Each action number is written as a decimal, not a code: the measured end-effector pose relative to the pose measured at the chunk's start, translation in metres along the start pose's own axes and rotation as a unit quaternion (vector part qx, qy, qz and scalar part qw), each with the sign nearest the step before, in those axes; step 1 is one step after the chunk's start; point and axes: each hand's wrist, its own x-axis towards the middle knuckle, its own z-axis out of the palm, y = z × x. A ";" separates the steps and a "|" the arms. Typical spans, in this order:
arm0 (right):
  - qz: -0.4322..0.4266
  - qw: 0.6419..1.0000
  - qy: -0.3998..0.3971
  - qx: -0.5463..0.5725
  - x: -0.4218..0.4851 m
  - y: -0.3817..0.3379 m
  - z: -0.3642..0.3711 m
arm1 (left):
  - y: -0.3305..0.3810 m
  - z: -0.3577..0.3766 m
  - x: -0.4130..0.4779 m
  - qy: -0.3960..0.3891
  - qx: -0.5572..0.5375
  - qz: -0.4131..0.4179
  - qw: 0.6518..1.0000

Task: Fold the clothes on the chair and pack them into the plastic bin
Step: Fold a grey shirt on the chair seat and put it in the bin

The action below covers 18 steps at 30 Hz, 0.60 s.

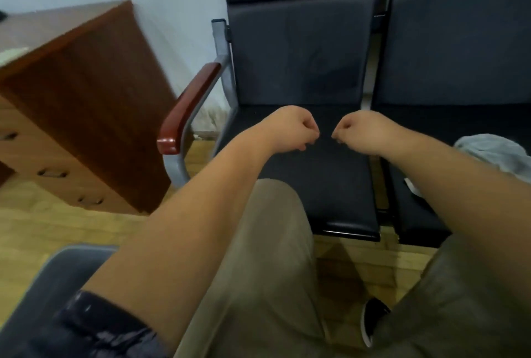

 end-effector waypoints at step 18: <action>0.312 0.921 -0.142 -0.187 0.008 0.207 0.003 | 0.074 0.179 0.139 -0.227 0.249 0.126 0.933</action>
